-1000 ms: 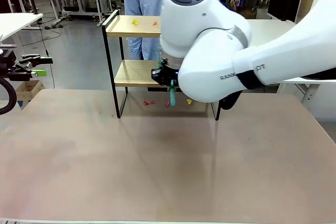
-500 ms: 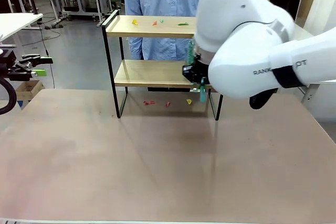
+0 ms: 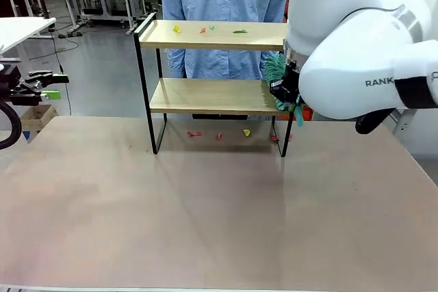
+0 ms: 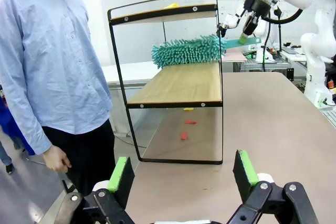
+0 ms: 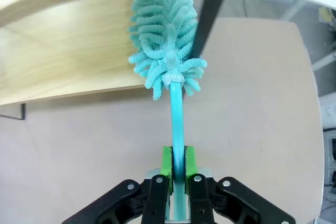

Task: Clean the shelf.
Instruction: Clean the specific section of the Shelf indicated by the human with the Duster.

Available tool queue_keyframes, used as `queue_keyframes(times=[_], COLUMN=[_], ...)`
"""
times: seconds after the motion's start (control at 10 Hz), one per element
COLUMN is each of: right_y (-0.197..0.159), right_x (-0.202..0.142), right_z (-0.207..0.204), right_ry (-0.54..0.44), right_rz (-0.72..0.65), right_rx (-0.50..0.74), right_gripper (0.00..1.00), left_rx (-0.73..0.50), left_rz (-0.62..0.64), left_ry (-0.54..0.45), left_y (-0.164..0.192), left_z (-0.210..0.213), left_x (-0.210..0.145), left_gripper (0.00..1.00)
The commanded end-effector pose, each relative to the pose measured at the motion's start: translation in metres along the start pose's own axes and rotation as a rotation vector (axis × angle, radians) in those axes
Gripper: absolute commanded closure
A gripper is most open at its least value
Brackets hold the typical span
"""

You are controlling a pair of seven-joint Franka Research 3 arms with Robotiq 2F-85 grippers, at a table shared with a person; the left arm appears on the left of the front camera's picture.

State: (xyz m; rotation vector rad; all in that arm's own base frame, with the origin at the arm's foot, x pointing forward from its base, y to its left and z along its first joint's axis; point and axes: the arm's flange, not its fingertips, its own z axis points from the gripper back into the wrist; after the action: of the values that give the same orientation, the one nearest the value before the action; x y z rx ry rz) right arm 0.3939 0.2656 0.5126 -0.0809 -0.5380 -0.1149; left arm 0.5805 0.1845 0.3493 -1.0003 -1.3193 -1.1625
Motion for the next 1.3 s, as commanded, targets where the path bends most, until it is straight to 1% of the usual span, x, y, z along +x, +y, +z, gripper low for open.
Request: queue_keyframes(times=[0.0, 0.1, 0.2, 0.3, 0.4, 0.5, 0.6, 0.8, 1.0, 1.1, 1.2], right_y=[-0.003, -0.003, 0.001, -0.003, -0.015, -0.029, -0.042, -0.059, -0.076, -0.080, -0.083], right_x=[0.001, 0.001, -0.001, 0.000, 0.002, 0.004, 0.007, 0.008, 0.004, -0.001, -0.009], right_z=[-0.011, -0.011, 0.003, 0.013, 0.028, 0.042, 0.049, 0.057, 0.064, 0.068, 0.074], right_ry=[0.019, 0.019, -0.004, -0.040, -0.064, -0.089, -0.085, -0.059, 0.013, 0.048, 0.074], right_rz=[-0.015, -0.015, 0.003, 0.042, 0.068, 0.127, 0.169, 0.279, 0.423, 0.500, 0.607], right_rx=[-0.038, -0.038, 0.000, 0.094, 0.167, 0.242, 0.302, 0.412, 0.531, 0.562, 0.584], right_gripper=[0.88, 0.88, 0.88, 0.88, 0.88, 0.88, 0.88, 0.88, 0.88, 0.88, 0.88], left_rx=[-0.001, -0.001, -0.001, -0.001, -0.001, -0.001, -0.001, -0.001, -0.001, -0.001, -0.001], left_rz=[-0.011, -0.011, -0.011, -0.011, -0.011, -0.011, -0.011, -0.011, -0.011, -0.011, -0.011], left_ry=[0.001, 0.001, 0.001, 0.001, 0.001, 0.001, 0.001, 0.001, 0.001, 0.001, 0.001], left_y=[0.000, 0.000, 0.000, 0.000, 0.000, 0.000, 0.000, 0.000, 0.000, 0.000, 0.000], left_z=[-0.001, -0.001, -0.001, -0.001, -0.001, -0.001, -0.001, -0.001, -0.001, -0.001, -0.001], left_x=[0.003, 0.003, 0.003, 0.003, 0.003, 0.003, 0.003, 0.003, 0.003, 0.003, 0.003], left_gripper=[0.00, 0.00, 0.00, 0.00, 0.00, 0.00, 0.00, 0.00, 0.00, 0.00, 0.00])
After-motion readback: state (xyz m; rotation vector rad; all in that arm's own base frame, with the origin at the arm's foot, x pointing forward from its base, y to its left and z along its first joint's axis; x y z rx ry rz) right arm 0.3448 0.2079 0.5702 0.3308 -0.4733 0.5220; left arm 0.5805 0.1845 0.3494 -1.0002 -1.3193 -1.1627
